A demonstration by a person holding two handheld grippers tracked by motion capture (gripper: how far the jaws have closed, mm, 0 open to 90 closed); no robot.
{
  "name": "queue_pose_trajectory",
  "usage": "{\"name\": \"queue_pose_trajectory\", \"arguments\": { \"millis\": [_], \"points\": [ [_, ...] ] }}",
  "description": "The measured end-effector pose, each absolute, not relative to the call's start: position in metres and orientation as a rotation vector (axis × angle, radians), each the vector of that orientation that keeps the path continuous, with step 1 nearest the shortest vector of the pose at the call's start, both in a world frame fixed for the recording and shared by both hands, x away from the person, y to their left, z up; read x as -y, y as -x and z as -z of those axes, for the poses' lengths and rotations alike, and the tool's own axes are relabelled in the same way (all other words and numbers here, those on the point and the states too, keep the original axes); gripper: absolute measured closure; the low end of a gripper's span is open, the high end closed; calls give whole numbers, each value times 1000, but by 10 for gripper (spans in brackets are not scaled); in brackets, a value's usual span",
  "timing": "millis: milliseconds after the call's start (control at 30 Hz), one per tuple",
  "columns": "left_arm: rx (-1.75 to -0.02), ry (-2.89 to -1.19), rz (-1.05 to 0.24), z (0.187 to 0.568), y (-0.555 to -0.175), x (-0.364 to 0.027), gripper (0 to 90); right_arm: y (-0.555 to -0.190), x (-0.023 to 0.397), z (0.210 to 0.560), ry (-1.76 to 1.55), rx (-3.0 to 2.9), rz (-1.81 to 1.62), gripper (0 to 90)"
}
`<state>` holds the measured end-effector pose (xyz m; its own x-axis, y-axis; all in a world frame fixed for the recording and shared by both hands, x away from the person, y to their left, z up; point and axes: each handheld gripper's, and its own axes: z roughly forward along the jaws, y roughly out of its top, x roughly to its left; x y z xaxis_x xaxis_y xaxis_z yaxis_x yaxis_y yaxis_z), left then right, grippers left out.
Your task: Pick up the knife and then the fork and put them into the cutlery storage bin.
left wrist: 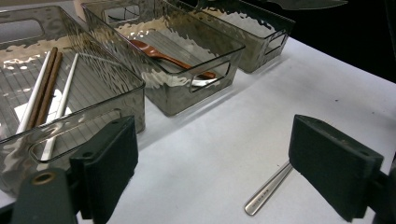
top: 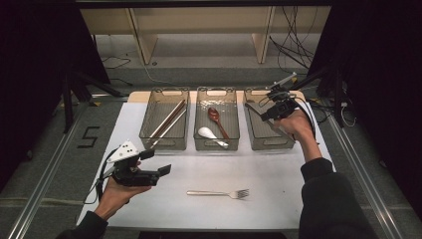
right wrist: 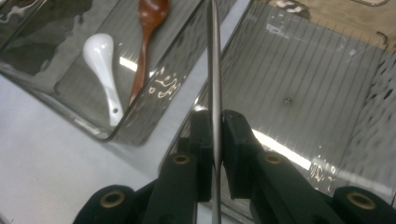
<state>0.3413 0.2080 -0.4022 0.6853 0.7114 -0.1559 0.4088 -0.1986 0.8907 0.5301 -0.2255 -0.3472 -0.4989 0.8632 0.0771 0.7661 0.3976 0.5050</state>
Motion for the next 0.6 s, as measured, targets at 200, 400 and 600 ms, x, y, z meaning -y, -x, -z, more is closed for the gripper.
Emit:
{"name": "queue_pose_trajectory", "arguments": {
  "millis": [200, 400, 600],
  "points": [
    [-888, -1818, -353, 402, -341, -209, 151, -542, 226, 354, -1510, -2431, -690, 837],
    [-887, -1815, -353, 402, -341, -209, 151, -552, 228, 359, -1549, -2410, -669, 837],
    [-886, -1816, -350, 402, -341, -209, 151, -557, 228, 363, -1576, -2394, -648, 836]
  ]
}}
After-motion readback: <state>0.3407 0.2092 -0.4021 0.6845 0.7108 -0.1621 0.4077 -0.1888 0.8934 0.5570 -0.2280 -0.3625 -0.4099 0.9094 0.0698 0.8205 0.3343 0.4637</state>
